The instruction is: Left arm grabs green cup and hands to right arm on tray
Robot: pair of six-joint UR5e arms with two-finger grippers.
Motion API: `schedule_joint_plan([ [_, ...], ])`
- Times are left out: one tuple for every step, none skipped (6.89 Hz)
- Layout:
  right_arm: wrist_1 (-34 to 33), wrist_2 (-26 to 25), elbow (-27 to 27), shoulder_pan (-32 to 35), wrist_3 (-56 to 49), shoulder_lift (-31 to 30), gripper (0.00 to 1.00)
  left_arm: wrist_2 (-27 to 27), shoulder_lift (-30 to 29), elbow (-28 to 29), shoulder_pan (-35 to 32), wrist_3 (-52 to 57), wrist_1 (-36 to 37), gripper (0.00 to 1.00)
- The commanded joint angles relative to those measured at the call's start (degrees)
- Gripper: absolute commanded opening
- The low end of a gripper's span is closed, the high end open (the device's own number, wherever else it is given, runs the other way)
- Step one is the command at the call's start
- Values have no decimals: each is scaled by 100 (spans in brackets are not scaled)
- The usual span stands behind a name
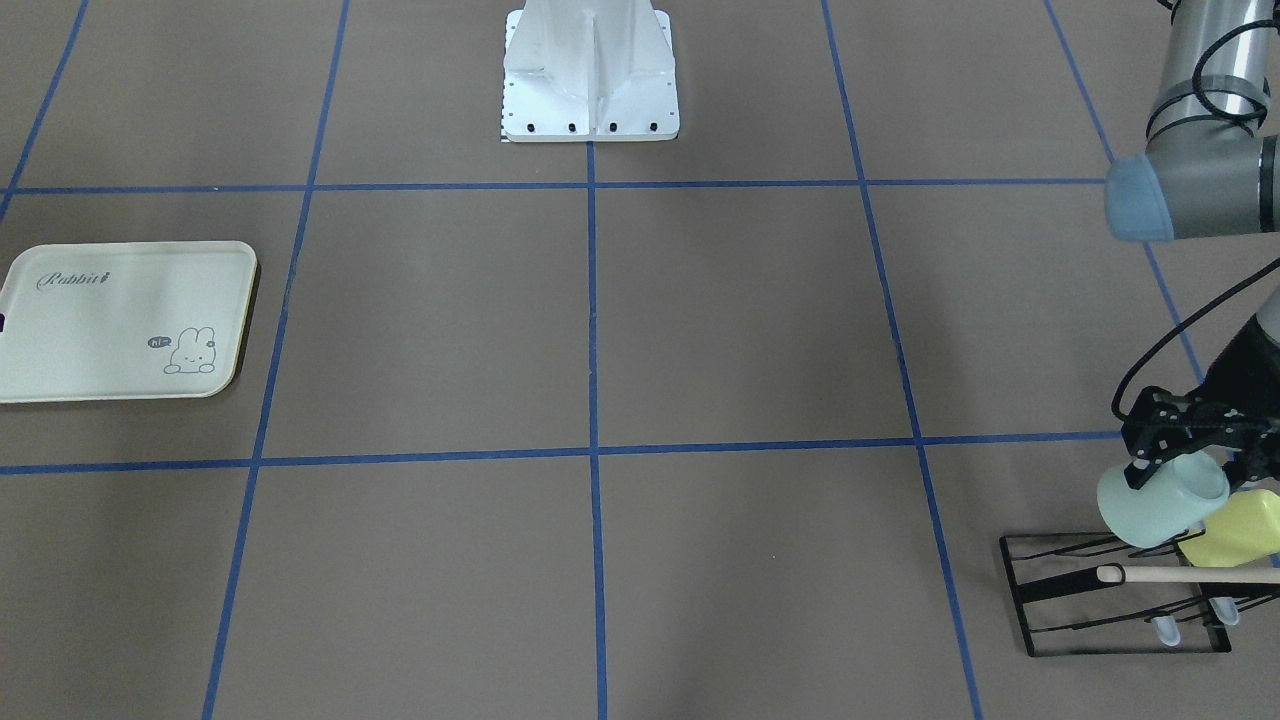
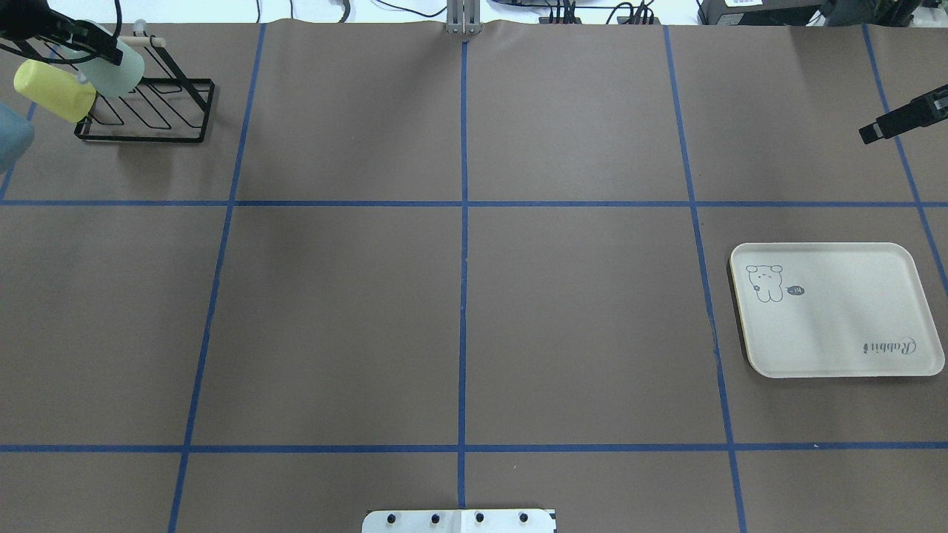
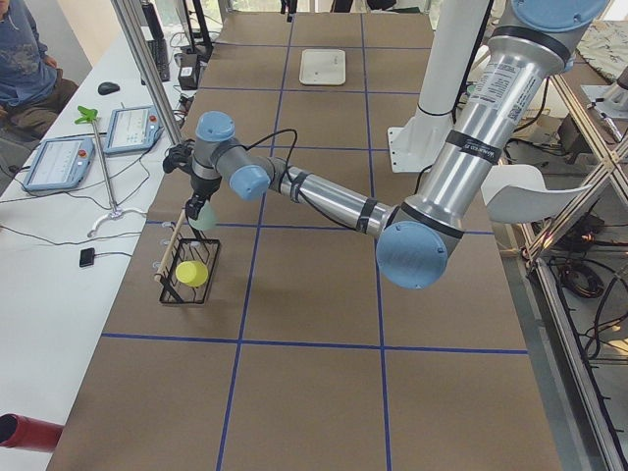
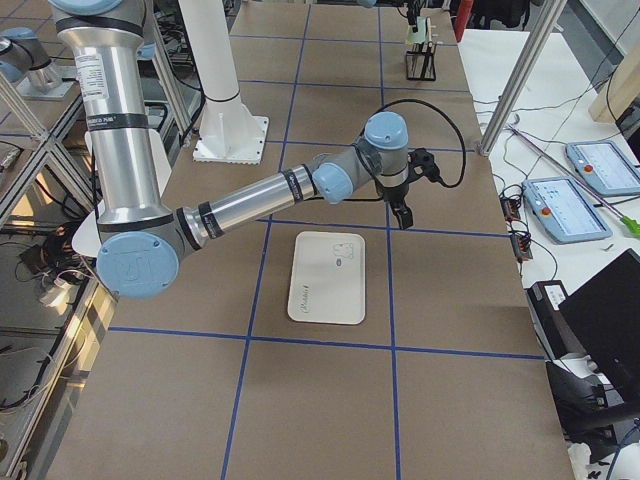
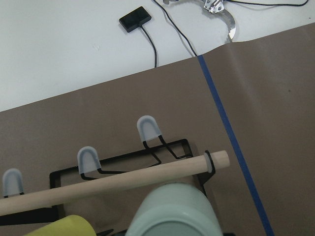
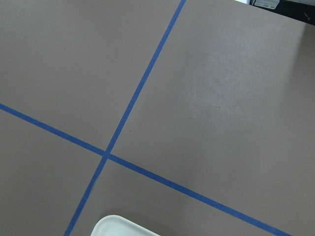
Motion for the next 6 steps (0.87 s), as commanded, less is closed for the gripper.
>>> schedule_joint_plan([
  [0,8,13,-26,251,71,100,-107,73,-982,-38,-121,928,0],
  [0,8,21,-183,601,237,100,-107,64,-1003,-4,-609,853,0],
  [9,-1,21,-411,1057,447,100,-107,12,-1055,32,-1249,756,0],
  [9,-10,39,-578,1653,710,100,-116,-6,-1134,84,-1621,538,0],
  [9,-123,74,-693,2155,965,100,-116,-6,-1204,259,-2060,344,0],
  [44,-211,213,-842,2648,1116,100,-116,-32,-1309,521,-2726,38,0],
])
